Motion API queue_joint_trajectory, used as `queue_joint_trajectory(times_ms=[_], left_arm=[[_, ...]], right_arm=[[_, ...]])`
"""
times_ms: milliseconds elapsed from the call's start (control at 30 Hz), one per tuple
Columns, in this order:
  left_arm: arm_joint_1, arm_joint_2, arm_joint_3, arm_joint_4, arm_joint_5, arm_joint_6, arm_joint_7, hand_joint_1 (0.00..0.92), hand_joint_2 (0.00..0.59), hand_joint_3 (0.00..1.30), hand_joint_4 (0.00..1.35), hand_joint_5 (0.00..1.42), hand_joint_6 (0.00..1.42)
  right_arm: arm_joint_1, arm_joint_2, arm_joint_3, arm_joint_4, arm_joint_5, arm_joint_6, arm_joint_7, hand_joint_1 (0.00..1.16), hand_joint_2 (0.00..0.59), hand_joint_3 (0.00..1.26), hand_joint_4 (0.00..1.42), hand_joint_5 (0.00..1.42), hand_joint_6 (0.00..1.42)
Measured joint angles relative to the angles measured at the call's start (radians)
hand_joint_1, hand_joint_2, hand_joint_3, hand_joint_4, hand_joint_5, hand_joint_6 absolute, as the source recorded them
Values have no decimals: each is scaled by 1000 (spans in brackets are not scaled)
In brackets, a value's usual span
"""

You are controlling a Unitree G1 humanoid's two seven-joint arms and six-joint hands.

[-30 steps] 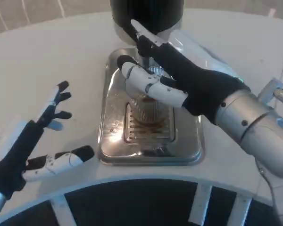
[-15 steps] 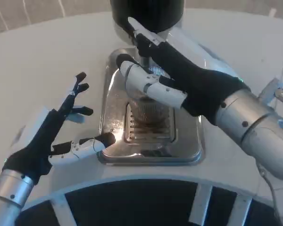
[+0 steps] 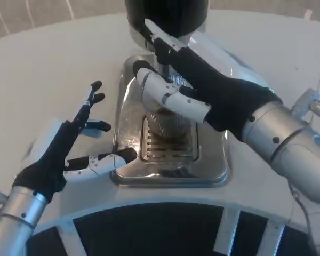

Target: Grasp the cup under the faucet to collect the drink, then remove the cup.

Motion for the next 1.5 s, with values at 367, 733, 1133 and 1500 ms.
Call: queue_joint_trajectory(times_ms=[367,733,1133,1500], left_arm=[[-90,-22,-26,110,6,-44,40,455,52,0,74,237,248],[-121,-34,-45,191,0,-107,47,444,57,0,95,151,201],[-217,-67,-82,296,25,-114,62,451,67,0,76,151,204],[-255,-76,-94,362,38,-119,63,454,68,0,86,162,217]], right_arm=[[0,2,-1,2,0,-1,-2,0,550,0,0,0,0],[0,3,-3,2,0,-1,-2,0,550,0,0,0,0],[0,6,-5,9,2,-6,-5,0,550,0,0,0,0],[0,6,-11,18,2,-17,-7,0,550,0,0,0,0]])
